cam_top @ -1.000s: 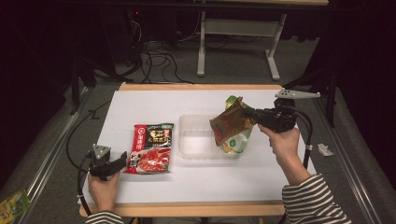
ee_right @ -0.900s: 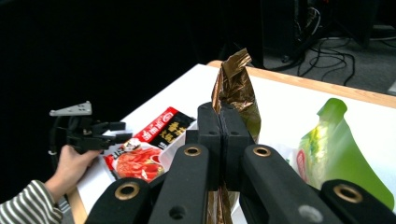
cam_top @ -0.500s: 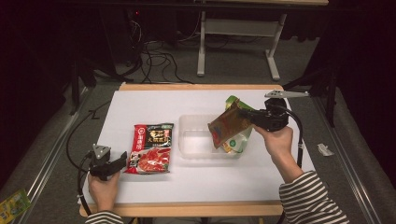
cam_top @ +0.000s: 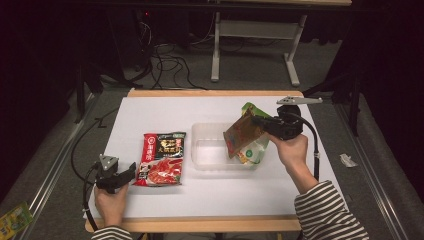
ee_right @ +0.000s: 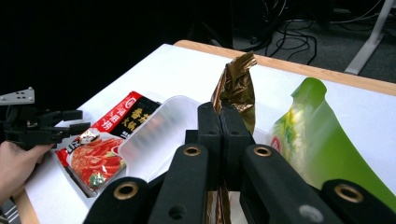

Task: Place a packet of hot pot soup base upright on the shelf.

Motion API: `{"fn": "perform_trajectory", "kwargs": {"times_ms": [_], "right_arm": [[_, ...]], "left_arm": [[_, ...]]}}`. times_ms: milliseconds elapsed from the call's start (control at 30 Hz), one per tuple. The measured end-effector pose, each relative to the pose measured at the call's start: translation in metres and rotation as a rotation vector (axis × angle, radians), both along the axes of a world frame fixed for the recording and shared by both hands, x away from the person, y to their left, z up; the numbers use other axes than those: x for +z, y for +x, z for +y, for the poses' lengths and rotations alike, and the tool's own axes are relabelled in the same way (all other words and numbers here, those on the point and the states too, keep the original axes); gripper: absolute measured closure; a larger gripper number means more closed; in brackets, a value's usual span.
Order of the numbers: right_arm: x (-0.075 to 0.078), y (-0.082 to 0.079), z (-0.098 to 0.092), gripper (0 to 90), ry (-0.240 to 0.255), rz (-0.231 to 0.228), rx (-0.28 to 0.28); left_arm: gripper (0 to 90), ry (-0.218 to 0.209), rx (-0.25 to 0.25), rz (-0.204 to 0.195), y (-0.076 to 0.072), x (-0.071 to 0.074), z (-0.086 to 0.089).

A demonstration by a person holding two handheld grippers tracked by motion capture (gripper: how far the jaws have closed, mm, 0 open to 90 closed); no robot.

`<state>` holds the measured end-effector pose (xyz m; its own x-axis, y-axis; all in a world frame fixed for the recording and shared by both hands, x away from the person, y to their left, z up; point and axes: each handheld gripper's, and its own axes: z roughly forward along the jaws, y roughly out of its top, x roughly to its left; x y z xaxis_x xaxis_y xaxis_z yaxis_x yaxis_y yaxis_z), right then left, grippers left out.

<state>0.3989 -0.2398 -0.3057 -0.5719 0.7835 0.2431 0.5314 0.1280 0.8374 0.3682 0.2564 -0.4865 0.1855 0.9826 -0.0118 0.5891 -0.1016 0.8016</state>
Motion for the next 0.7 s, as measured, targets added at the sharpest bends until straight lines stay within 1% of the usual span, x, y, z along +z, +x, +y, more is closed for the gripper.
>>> {"fn": "perform_trajectory", "kwargs": {"times_ms": [67,133,333,500,700], "right_arm": [[-0.0002,0.0011,0.0003,90.0,-0.003,-0.007,-0.001],[0.0000,0.0021,0.0005,90.0,-0.018,-0.012,-0.009],[-0.0010,0.0058,-0.0025,90.0,-0.009,0.001,-0.031],[-0.0001,0.0027,0.0011,90.0,-0.021,-0.010,-0.017],[-0.0004,0.0024,0.0038,90.0,-0.022,-0.016,-0.005]], "left_arm": [[33.9,-0.001,-0.001,0.001,0.0001,0.0000,0.0001],[34.0,0.002,0.000,0.003,0.0001,0.0000,0.0001],[34.1,0.002,0.001,0.005,0.0002,0.0001,0.0000],[34.2,0.009,0.002,0.003,0.0004,-0.0002,-0.0007],[34.1,0.010,0.002,0.002,0.0003,-0.0002,-0.0008]]}}
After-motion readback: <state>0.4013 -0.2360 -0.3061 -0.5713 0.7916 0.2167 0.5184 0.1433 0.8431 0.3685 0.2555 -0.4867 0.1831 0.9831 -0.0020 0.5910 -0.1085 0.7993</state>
